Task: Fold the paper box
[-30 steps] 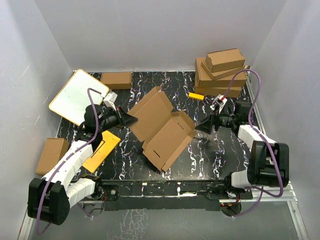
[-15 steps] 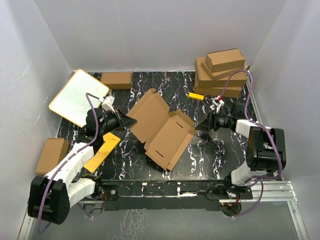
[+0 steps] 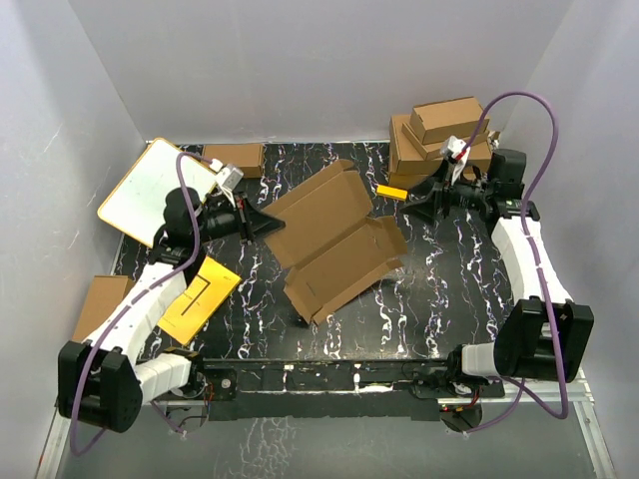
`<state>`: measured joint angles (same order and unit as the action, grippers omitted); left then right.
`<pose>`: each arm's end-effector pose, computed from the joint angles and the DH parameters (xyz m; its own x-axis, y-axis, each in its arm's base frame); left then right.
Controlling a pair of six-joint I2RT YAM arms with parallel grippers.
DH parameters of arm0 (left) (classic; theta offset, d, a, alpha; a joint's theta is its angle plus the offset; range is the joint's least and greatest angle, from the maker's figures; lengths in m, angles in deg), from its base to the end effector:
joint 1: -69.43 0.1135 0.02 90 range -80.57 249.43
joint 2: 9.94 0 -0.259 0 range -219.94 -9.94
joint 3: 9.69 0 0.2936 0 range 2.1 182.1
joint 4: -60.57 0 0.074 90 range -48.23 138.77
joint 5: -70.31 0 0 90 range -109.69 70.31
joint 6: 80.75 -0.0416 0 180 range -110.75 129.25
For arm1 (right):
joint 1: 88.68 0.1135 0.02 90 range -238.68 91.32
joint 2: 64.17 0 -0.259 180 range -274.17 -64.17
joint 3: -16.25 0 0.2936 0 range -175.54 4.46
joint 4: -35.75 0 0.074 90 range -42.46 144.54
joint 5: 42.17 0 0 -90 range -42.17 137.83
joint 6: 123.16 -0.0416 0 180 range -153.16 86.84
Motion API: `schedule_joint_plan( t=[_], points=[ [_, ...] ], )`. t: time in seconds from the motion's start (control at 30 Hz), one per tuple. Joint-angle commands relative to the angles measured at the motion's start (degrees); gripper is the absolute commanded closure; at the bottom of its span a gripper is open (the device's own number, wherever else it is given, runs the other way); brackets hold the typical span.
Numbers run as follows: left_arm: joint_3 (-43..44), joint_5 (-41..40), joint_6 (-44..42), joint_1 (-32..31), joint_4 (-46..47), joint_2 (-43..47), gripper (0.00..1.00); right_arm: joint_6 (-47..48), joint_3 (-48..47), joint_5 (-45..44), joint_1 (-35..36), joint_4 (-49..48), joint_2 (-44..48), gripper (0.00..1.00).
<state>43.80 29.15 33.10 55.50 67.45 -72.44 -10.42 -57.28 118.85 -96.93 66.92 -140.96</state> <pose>0.2756 -0.1006 0.2935 -0.3923 -0.1769 -0.9027 0.7982 0.4222 -0.4297 0.3284 -0.0079 0.2995 -0.2357 -0.0929 -0.9674 -0.8852 0.4314 0.1743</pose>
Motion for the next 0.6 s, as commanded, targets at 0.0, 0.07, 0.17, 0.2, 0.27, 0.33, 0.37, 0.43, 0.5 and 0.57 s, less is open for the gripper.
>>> schedule_joint_plan(
  t=[0.0, 0.07, 0.17, 0.2, 0.27, 0.33, 0.37, 0.43, 0.5, 0.57],
  points=[
    [5.8, 12.5, -3.7, 1.2, 2.3, -4.1, 1.00, 7.6, -4.4, 3.6, 0.0, 2.6, -0.8, 0.36],
    [7.3, 16.0, -3.4, 1.4, 4.3, -6.4, 1.00, 9.2, -5.5, 5.0, 0.0, 4.7, -1.4, 0.38],
    [9.0, 19.3, -4.9, 1.4, 4.9, -10.0, 1.00, 13.8, -7.5, 6.1, 0.0, 9.8, -1.8, 0.38],
    [8.0, 20.4, -3.2, 1.4, 8.5, -10.6, 1.00, 14.9, -7.7, 6.0, 0.0, 10.7, -1.8, 0.38],
    [3.6, 21.1, 1.9, 1.5, 20.0, -10.4, 1.00, 17.2, -7.5, 5.3, 0.1, 11.6, -1.7, 0.41],
    [0.1, 20.9, 3.1, 1.6, 27.1, -9.5, 1.00, 19.2, -6.5, 5.5, 0.1, 12.1, -2.1, 0.48],
    [-0.5, 20.8, 1.9, 1.5, 26.8, -9.1, 1.00, 21.0, -6.5, 5.7, 0.3, 13.2, -2.5, 0.52],
    [-0.2, 20.5, -3.9, 1.6, 20.6, -8.0, 1.00, 25.4, -7.1, 5.9, 0.7, 17.0, -3.7, 0.59],
    [0.4, 19.4, -10.1, 1.6, 12.8, -6.1, 1.00, 31.5, -7.9, 6.3, 1.3, 22.3, -4.8, 0.60],
    [-0.1, 18.5, -13.0, 1.6, 10.0, -4.1, 1.00, 37.3, -7.9, 6.6, 2.2, 26.8, -5.6, 0.59]
  ],
)
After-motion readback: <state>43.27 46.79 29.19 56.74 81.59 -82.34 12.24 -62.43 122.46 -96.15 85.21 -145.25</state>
